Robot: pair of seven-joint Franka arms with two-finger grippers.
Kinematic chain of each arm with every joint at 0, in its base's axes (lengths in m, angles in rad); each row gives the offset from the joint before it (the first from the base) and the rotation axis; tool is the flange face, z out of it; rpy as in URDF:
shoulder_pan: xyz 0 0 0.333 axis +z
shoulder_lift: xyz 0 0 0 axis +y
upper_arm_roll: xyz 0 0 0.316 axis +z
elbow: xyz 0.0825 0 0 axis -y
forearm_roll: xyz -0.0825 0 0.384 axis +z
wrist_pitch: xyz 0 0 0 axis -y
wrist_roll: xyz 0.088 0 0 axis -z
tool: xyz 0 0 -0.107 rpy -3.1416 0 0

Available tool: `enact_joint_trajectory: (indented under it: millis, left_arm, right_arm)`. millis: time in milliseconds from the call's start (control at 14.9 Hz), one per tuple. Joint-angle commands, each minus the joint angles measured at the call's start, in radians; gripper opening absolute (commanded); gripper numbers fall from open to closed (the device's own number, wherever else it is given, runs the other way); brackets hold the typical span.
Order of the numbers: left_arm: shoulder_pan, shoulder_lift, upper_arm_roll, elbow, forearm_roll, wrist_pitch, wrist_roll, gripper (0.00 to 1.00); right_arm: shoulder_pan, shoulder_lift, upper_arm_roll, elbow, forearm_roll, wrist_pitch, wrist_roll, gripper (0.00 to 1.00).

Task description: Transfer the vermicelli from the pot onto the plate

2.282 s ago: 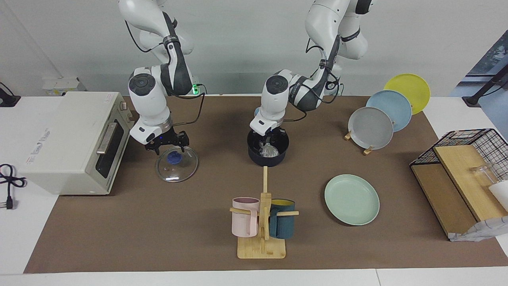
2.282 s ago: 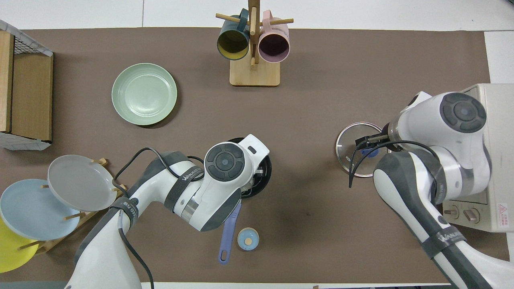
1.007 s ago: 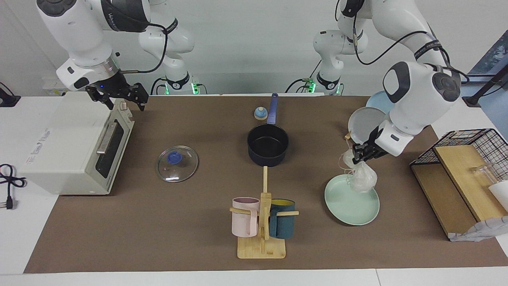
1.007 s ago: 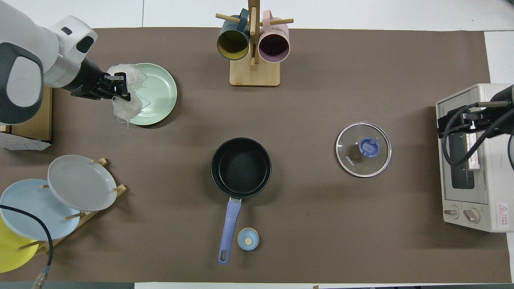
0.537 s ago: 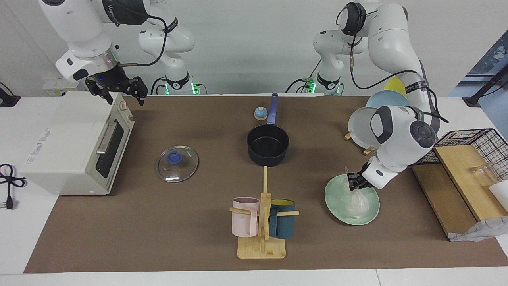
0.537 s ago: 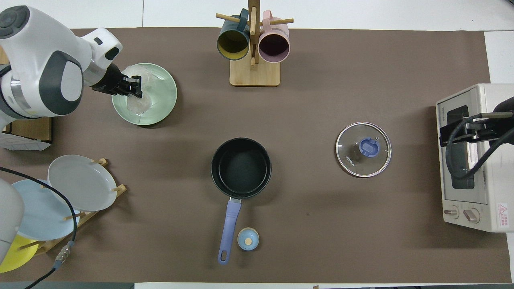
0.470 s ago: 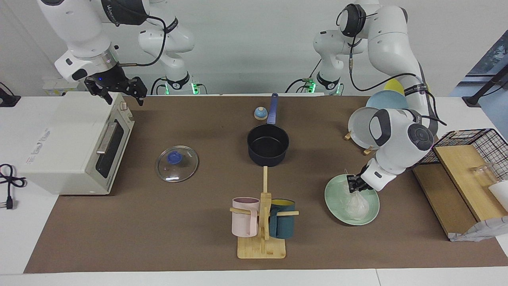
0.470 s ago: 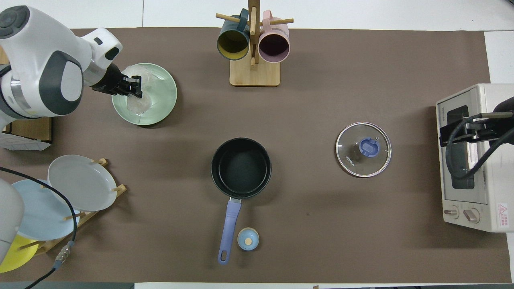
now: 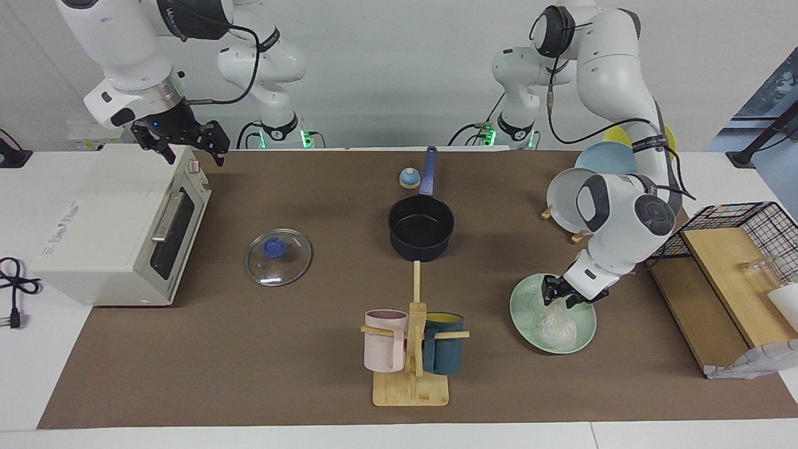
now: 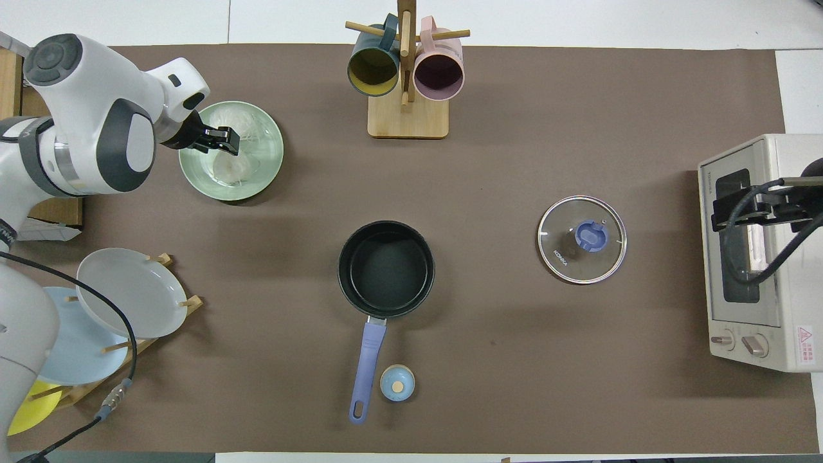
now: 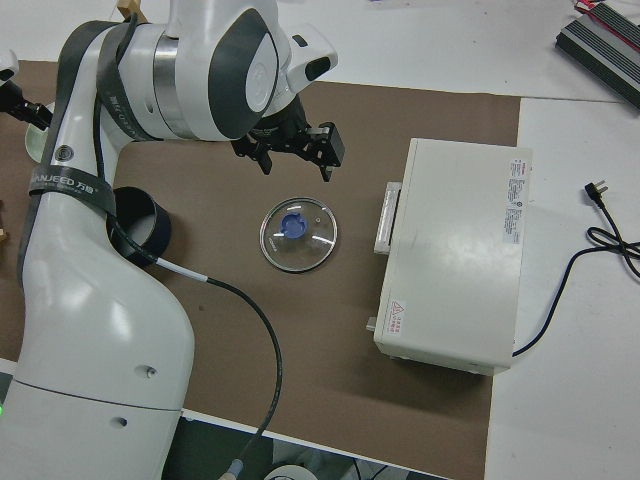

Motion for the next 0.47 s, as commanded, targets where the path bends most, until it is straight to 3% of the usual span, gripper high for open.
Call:
enact_joint_trajectory:
  millis: [0, 403]
  left_arm:
    - [0.010, -0.143, 0.029, -0.027, 0.018, -0.124, -0.009, 1.00]
    - [0.009, -0.370, 0.077, 0.005, 0.071, -0.396, -0.077, 1.00]
  right_arm:
    - [-0.002, -0.008, -0.005, -0.014, 0.015, 0.021, -0.021, 1.00]
    - [-0.005, -0.002, -0.004, -0.013, 0.013, 0.023, -0.021, 1.00]
